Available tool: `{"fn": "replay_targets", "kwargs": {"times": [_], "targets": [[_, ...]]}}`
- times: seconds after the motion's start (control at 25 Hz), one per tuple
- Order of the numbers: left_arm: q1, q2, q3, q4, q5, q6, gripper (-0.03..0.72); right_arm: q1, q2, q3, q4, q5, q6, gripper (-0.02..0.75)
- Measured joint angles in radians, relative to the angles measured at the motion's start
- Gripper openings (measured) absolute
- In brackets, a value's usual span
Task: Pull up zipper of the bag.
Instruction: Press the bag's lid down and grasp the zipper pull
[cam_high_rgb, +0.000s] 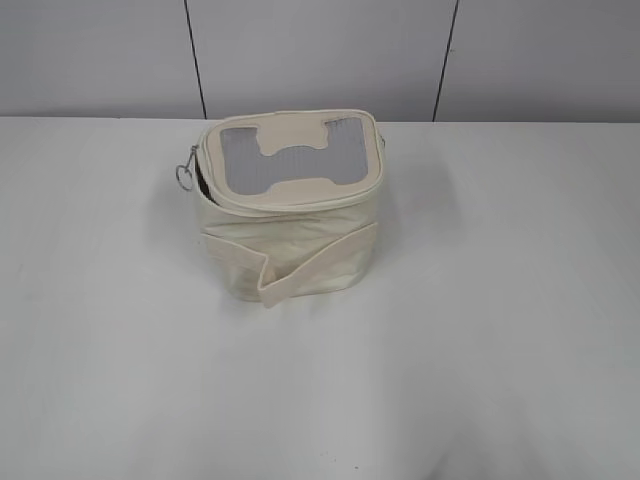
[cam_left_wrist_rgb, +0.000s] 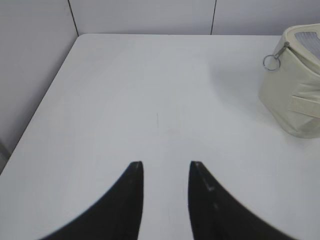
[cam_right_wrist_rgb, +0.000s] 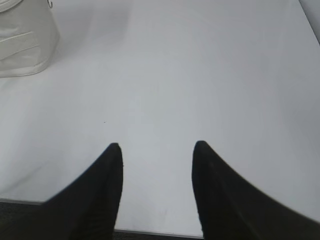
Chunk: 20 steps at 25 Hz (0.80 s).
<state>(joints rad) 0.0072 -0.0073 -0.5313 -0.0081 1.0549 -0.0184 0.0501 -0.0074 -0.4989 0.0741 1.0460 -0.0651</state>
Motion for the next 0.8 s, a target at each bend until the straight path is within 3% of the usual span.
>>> {"fn": "replay_targets", "kwargs": {"times": [0.8], "targets": [[0.0,0.0,0.0,0.0,0.0,0.0,0.237,0.0,0.0,0.0,0.0,-0.001,0.0,0.367]]}}
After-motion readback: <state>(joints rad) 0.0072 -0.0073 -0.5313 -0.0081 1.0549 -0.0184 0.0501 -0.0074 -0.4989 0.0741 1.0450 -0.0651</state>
